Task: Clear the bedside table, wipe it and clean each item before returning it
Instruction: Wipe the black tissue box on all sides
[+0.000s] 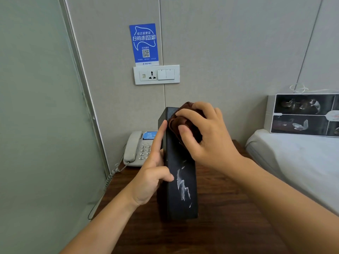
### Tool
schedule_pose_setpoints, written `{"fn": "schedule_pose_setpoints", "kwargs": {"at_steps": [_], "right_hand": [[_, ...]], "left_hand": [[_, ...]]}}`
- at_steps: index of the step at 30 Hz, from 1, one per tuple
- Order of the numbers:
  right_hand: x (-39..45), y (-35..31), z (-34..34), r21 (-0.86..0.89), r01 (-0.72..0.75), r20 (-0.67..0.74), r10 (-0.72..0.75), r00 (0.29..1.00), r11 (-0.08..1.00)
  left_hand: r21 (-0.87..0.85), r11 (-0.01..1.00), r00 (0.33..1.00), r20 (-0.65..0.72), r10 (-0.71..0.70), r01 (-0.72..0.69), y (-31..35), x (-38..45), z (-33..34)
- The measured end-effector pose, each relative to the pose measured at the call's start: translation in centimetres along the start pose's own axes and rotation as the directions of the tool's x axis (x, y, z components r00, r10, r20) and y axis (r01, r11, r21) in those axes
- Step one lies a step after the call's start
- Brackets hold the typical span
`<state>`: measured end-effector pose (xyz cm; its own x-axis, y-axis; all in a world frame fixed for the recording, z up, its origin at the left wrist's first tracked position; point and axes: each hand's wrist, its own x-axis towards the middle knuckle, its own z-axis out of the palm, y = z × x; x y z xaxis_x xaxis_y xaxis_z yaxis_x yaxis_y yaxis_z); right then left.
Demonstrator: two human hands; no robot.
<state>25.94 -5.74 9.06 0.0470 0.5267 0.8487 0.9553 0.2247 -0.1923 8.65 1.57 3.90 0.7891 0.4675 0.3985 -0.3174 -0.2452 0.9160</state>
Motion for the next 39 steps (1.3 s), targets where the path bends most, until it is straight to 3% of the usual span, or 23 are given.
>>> {"fn": "schedule_pose_setpoints", "kwargs": {"at_steps": [7, 11, 14, 17, 22, 27, 33, 39], "right_hand": [[1.9, 0.2, -0.2, 0.042, -0.024, 0.079, 0.020, 0.997, 0.999], [-1.6, -0.9, -0.6, -0.009, 0.146, 0.266, -0.138, 0.954, 0.989], [-4.4, -1.3, -1.2, -0.017, 0.206, 0.326, -0.190, 0.926, 0.978], [-2.8, -0.2, -1.5, -0.048, 0.207, 0.294, -0.184, 0.938, 0.977], [1.3, 0.9, -0.8, -0.082, 0.109, 0.124, -0.098, 0.987, 0.991], [-2.1, 0.3, 0.3, -0.099, 0.138, 0.169, -0.120, 0.978, 0.985], [-3.7, 0.0, -1.6, -0.062, 0.285, 0.369, -0.244, 0.897, 0.956], [3.8, 0.7, -1.6, -0.137, 0.148, 0.201, -0.119, 0.972, 0.979]], "left_hand": [[0.012, 1.000, 0.999, -0.047, 0.021, -0.020, -0.4, 0.4, 0.7], [-0.045, 0.999, 0.999, -0.054, 0.002, -0.004, -0.7, 0.7, -0.2], [-0.041, 0.999, 1.000, -0.018, 0.008, -0.009, -0.6, 0.6, -0.4], [-0.005, 0.999, 0.999, 0.007, 0.040, -0.040, -0.7, 0.6, -0.1], [0.036, 0.998, 0.997, 0.047, 0.057, -0.059, -0.3, 0.2, 0.1], [0.000, 0.999, 0.998, 0.045, 0.043, -0.043, -0.4, 0.1, -0.4], [-0.033, 0.999, 0.997, 0.065, 0.037, -0.035, -0.3, 0.1, -0.5], [-0.015, 0.998, 0.995, 0.072, 0.069, -0.068, -0.3, 0.0, 0.4]]}}
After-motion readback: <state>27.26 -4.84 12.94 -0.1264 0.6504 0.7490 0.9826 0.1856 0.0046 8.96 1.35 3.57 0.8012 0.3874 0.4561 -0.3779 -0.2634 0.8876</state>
